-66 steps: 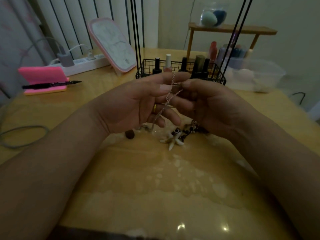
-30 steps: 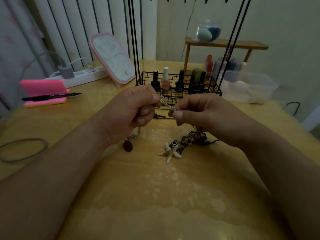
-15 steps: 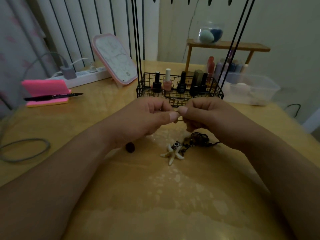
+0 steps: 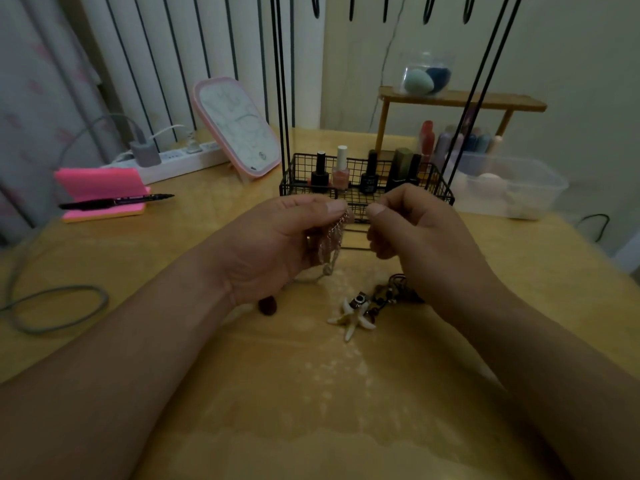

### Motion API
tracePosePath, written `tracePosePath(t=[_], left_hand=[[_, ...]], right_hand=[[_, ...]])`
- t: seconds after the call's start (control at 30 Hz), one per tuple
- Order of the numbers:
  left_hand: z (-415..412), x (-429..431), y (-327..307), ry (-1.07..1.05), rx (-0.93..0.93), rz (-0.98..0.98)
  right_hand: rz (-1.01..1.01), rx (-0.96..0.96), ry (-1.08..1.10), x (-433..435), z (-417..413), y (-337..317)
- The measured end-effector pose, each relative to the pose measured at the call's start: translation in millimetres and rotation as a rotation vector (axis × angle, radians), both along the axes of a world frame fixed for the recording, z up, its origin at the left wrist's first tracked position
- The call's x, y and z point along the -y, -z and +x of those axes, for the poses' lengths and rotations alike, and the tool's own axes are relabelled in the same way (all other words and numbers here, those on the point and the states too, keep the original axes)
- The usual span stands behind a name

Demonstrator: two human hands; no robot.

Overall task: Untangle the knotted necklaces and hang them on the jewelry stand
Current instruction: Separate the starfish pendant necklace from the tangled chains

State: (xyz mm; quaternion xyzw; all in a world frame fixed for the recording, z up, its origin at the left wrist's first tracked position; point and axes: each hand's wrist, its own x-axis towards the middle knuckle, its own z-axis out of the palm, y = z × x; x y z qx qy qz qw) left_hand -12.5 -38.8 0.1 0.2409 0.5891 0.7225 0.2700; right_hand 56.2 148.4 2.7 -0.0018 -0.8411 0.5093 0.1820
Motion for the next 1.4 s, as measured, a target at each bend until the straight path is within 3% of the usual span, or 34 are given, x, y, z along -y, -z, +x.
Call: tracePosePath(t=[0.17,0.33,0.57,0.73,0.87,1.03,1.23,1.4], left_hand=[[1,-2,-1,-0.054,0.068,-0.028],[1,1,-5,-0.167,-0.071,-0.171],[5,2,-8,-0.207,-0.256,-0.283],[6,1,-9,-0.247,-0.33,-0.297],[2,4,-8,-0.236,-0.276,-0.326],[5,7,-9,-0.013,-0.204,-0.394],[11,-2,-8,0.101,0.063,-0.121],[7,-1,-7,0.094,0.125,-0.019]], right_hand=[[-0.274,0.136,-0.019,6,2,1],[-0.436,0.222,-0.142,8,-6,3],[-0.173,0.31,-0.372,8,5,1],[-0.079,0.291,-0.371,8,5,4],[-0.058,0.276,-0.303,-1,3,1],[-0.187,0.2,-0.2,-7,-1,0],[-0.061,0.158,-0.054,0,-2,7],[-0.348,0.205,-0.107,5,-3,5]])
